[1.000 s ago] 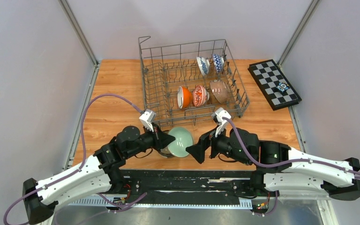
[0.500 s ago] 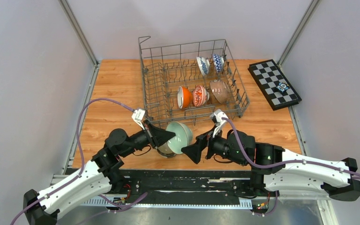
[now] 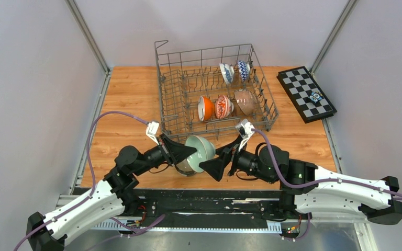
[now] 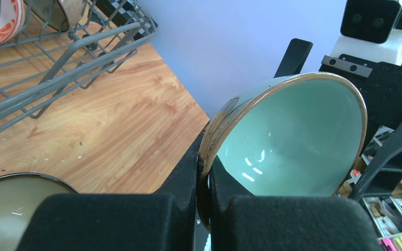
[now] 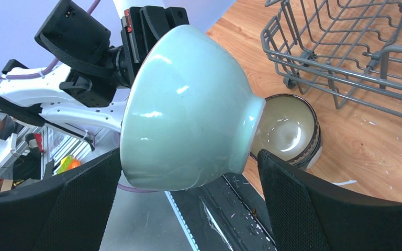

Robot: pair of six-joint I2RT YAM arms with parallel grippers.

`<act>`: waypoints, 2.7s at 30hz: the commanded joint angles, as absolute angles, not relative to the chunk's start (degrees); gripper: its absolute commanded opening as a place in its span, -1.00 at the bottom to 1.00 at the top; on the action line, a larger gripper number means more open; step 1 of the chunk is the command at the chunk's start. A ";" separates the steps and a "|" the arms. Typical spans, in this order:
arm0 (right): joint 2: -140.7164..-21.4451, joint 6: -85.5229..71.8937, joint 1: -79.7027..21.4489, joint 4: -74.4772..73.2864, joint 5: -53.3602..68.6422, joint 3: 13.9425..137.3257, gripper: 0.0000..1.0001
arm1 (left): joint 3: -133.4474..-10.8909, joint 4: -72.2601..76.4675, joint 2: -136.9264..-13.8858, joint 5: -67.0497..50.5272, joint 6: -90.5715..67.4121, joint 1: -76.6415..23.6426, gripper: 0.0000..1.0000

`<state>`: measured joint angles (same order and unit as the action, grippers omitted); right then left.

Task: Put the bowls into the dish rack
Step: Pick up the bowl from the center of the board.

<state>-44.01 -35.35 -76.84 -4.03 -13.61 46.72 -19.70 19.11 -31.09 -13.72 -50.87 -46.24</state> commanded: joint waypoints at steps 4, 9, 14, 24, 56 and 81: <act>-43.73 -35.85 -76.29 -0.51 -11.34 46.18 0.94 | -18.94 25.75 -29.08 -13.15 -52.56 -45.62 -1.00; -43.37 -35.79 -76.25 2.66 -9.92 45.57 0.88 | -18.81 26.35 -29.26 -13.01 -52.88 -45.53 -1.00; -43.76 -35.86 -76.22 2.72 -9.46 45.96 0.85 | -18.81 26.86 -29.49 -12.82 -52.95 -45.45 -1.00; -44.82 -35.71 -76.26 2.55 -9.14 46.24 0.80 | -19.66 28.76 -31.16 -13.09 -53.35 -45.27 -1.00; -45.27 -31.42 -76.22 3.19 -11.31 50.00 -0.95 | -20.99 21.94 -33.26 -11.88 -52.91 -45.20 -0.19; -46.96 -24.56 -75.98 -2.13 -18.35 56.37 -0.95 | -33.44 -4.18 -31.04 -3.61 -45.76 -43.87 0.80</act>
<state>-47.37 -27.18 -76.23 -4.69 -15.75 52.64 -29.65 6.09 -31.31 -8.08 -49.23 -44.42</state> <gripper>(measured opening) 0.754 0.891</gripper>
